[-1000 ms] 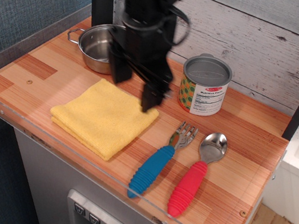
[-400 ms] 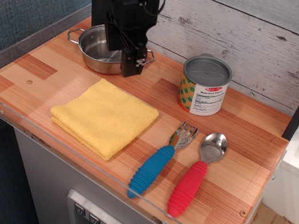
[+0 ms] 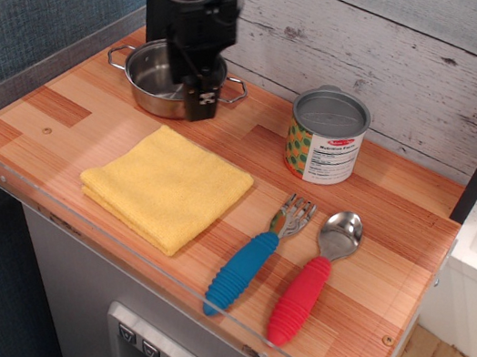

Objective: Moved pot on top of yellow cloth

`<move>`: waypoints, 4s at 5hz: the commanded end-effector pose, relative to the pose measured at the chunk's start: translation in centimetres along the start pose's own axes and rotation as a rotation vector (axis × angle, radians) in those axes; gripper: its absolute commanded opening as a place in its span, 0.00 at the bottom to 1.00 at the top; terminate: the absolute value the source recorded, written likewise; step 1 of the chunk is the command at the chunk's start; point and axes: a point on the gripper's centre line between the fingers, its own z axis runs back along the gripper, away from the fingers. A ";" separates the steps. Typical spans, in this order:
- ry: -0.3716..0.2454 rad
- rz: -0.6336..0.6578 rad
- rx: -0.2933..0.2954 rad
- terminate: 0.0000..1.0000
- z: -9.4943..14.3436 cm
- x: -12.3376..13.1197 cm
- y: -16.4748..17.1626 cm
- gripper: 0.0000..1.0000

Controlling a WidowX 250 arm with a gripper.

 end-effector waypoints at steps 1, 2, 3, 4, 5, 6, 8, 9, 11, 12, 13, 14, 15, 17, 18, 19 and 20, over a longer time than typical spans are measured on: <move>-0.009 -0.062 0.008 0.00 -1.1 1.6 1.7 1.00; 0.008 -0.068 0.012 0.00 -1.5 1.6 1.7 1.00; -0.012 -0.055 0.016 0.00 -1.4 1.6 1.9 0.00; -0.027 -0.039 0.035 0.00 -0.9 1.5 2.2 0.00; -0.035 -0.038 0.055 0.00 -0.2 1.4 2.2 0.00; -0.044 -0.017 0.079 0.00 1.3 1.5 1.8 0.00; -0.053 0.007 0.167 0.00 4.4 1.5 0.6 0.00; -0.027 0.007 0.206 0.00 5.0 1.3 -1.3 0.00; -0.060 -0.102 0.194 0.00 5.2 -0.3 -5.6 0.00; -0.073 -0.136 0.188 0.00 5.0 -1.1 -7.3 0.00; -0.058 -0.140 0.195 0.00 4.2 -1.6 -8.5 0.00; -0.040 -0.136 0.198 0.00 3.5 -2.1 -9.8 0.00; -0.031 -0.149 0.178 0.00 2.5 -1.9 -10.6 0.00; -0.018 -0.155 0.157 0.00 1.3 -2.0 -11.1 0.00; -0.015 -0.167 0.146 0.00 1.0 -2.2 -11.5 0.00; -0.065 -0.151 0.096 0.00 1.3 -2.4 -11.3 0.00; -0.064 -0.120 0.069 0.00 1.5 -2.3 -11.0 1.00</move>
